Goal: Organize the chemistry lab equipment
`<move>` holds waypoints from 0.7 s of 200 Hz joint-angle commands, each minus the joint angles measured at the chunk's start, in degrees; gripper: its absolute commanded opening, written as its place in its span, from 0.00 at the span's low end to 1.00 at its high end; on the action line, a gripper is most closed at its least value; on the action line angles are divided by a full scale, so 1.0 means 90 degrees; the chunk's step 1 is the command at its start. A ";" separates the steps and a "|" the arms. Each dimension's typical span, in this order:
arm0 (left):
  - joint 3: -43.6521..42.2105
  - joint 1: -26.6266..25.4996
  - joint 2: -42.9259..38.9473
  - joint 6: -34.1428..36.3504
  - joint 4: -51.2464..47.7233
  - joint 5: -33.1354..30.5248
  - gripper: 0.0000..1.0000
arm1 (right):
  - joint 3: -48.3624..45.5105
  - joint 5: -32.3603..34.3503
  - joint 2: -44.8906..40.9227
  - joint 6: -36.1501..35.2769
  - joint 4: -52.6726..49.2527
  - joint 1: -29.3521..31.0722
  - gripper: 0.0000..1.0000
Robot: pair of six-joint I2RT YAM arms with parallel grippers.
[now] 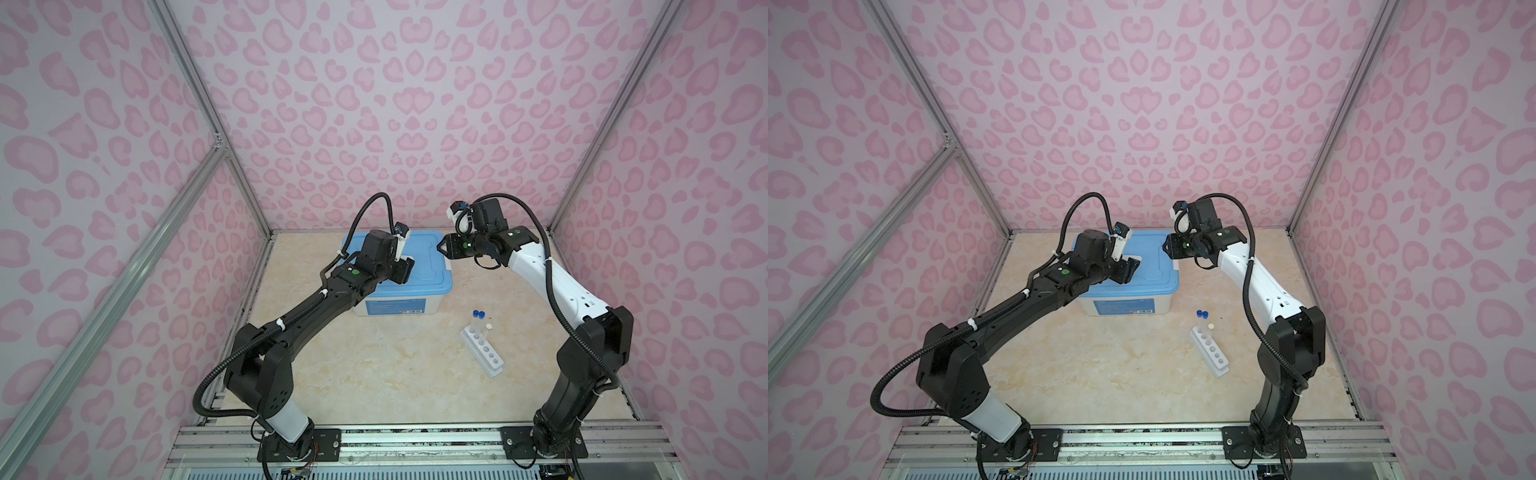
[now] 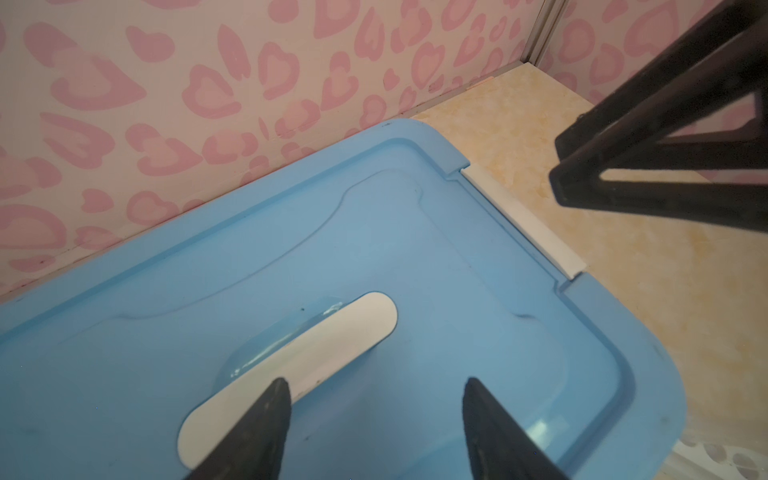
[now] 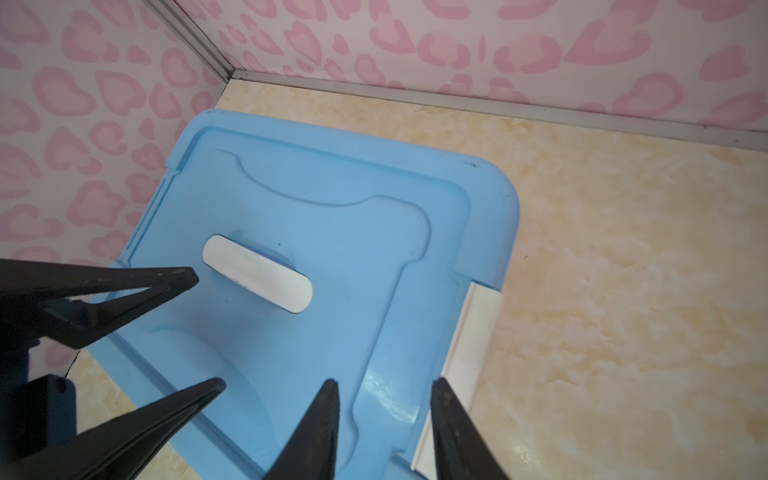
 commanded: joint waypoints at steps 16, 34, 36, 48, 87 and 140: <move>-0.0029 0.0183 -0.0497 -0.0167 0.0162 0.0074 0.69 | 0.0433 0.0199 0.0302 -0.0308 -0.0111 0.0395 0.38; -0.0353 0.0378 -0.0740 -0.0379 0.0297 0.0310 0.69 | 0.0696 0.0213 0.0508 -0.0380 -0.0147 0.0594 0.38; -0.0376 0.0399 -0.0769 -0.0409 0.0308 0.0338 0.69 | 0.0725 0.0221 0.0535 -0.0382 -0.0140 0.0616 0.38; -0.0504 0.0547 -0.0930 -0.0579 0.0386 0.0494 0.69 | 0.0889 0.0224 0.0669 -0.0385 -0.0154 0.0741 0.38; -0.1141 0.1323 -0.1576 -0.1276 0.0745 0.1126 0.69 | 0.1386 0.0214 0.1132 -0.0454 -0.0187 0.1133 0.39; -0.1916 0.2291 -0.2069 -0.2245 0.1440 0.1815 0.70 | 0.2055 0.0275 0.1706 -0.0629 -0.0346 0.1563 0.39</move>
